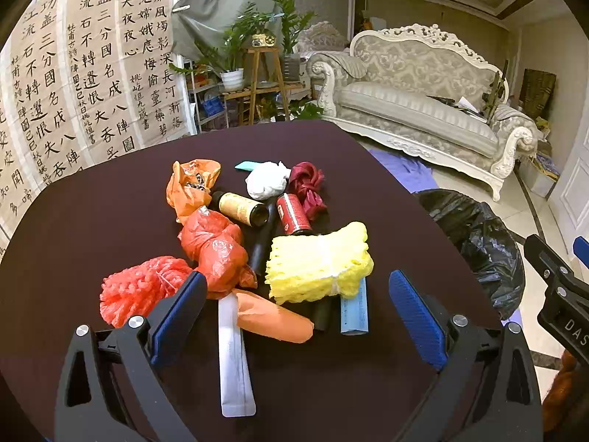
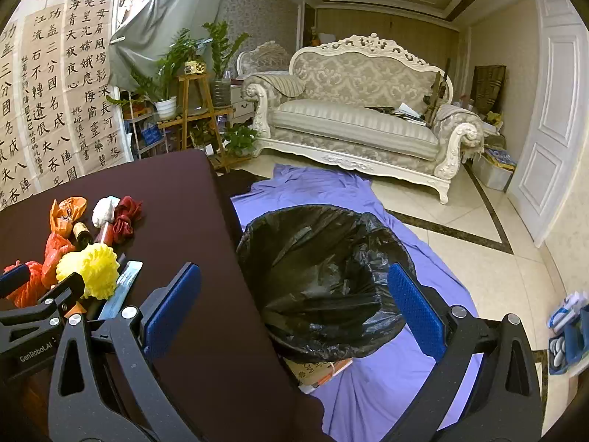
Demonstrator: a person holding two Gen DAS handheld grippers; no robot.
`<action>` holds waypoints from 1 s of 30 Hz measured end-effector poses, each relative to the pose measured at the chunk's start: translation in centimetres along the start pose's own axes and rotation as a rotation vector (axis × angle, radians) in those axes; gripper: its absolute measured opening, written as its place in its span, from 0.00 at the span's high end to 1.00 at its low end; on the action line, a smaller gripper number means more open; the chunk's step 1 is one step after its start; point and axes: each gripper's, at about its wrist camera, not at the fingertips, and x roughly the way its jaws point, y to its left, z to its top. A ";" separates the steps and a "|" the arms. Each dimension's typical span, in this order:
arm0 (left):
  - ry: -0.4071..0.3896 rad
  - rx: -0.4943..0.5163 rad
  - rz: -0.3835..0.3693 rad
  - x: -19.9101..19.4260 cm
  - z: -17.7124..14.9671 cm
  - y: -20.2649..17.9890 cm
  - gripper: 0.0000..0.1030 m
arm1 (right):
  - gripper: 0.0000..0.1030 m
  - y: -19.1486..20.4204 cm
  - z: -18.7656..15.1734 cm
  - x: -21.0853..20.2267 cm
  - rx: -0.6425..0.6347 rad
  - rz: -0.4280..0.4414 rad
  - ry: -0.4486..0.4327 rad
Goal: Collect trash
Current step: 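Move both grippers toward the pile of trash on the table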
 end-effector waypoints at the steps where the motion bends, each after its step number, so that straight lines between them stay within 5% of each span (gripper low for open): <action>1: 0.001 -0.002 -0.002 0.0 0.0 0.0 0.07 | 0.04 -0.2 0.0 -0.2 0.001 0.001 0.000; 30: 0.029 -0.023 0.009 -0.4 -0.7 0.9 0.07 | 0.04 1.0 -0.9 -0.2 -0.004 0.011 0.016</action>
